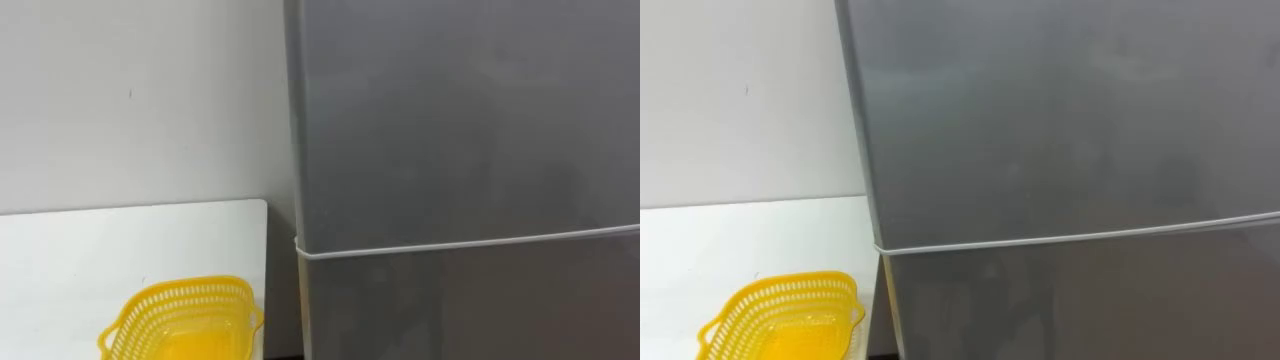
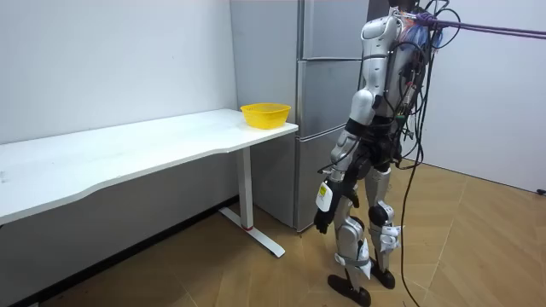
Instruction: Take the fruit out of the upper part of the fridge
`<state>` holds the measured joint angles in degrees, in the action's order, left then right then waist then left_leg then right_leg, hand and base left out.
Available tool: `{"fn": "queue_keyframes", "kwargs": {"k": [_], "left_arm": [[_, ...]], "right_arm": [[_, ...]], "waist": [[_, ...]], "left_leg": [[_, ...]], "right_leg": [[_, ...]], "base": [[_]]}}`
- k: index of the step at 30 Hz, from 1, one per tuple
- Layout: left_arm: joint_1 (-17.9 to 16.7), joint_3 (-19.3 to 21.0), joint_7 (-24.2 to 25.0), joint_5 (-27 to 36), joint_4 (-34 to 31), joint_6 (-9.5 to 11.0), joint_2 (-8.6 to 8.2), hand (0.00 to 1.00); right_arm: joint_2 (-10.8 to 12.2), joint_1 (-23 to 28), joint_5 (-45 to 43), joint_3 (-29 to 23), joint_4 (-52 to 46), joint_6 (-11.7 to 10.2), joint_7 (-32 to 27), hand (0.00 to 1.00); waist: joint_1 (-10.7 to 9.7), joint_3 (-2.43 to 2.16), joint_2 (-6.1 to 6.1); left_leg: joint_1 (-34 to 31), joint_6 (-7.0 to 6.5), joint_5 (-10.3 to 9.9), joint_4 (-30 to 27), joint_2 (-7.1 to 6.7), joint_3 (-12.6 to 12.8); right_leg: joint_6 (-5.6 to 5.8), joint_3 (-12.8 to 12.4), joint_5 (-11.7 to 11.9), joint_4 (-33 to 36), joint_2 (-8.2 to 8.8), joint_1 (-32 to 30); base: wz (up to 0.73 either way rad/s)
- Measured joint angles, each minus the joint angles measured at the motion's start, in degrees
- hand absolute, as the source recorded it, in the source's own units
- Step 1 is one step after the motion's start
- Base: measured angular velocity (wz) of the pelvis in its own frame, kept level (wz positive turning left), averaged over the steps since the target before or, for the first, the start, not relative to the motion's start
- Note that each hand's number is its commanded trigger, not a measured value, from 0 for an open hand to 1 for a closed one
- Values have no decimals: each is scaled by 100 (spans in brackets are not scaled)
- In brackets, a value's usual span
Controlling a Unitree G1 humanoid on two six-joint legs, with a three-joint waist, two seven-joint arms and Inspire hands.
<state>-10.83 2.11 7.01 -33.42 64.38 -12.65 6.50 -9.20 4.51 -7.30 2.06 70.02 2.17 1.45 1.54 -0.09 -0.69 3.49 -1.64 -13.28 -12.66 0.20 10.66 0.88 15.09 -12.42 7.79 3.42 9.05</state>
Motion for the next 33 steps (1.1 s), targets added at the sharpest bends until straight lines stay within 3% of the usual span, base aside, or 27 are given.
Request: {"fn": "queue_keyframes", "kwargs": {"k": [9,20,26,33], "left_arm": [[0,-8,101,28,0,-12,-32,0],[11,-6,43,193,-9,30,-28,0],[0,168,-119,993,4,10,-34,0],[-76,525,-770,2776,87,28,-50,0]], "right_arm": [[6,-2,-2,-26,10,39,-18,0],[7,11,-21,6,100,39,-140,0],[13,24,-7,-83,145,46,-221,0],[40,7,15,-174,154,41,-331,0]], "waist": [[21,-19,-40],[16,3,-57],[-1,12,-23],[-1,37,10]], "left_leg": [[31,0,0,-8,3,4],[24,-7,-5,-12,4,6],[21,-3,-8,-22,6,-11],[-25,-4,-57,-84,6,-59]], "right_leg": [[-1,-21,1,21,-1,2],[8,-73,-8,1,-5,-6],[6,-44,-5,33,-8,3],[6,4,-7,19,-8,18]], "base": [[0],[0],[0],[3]]}}
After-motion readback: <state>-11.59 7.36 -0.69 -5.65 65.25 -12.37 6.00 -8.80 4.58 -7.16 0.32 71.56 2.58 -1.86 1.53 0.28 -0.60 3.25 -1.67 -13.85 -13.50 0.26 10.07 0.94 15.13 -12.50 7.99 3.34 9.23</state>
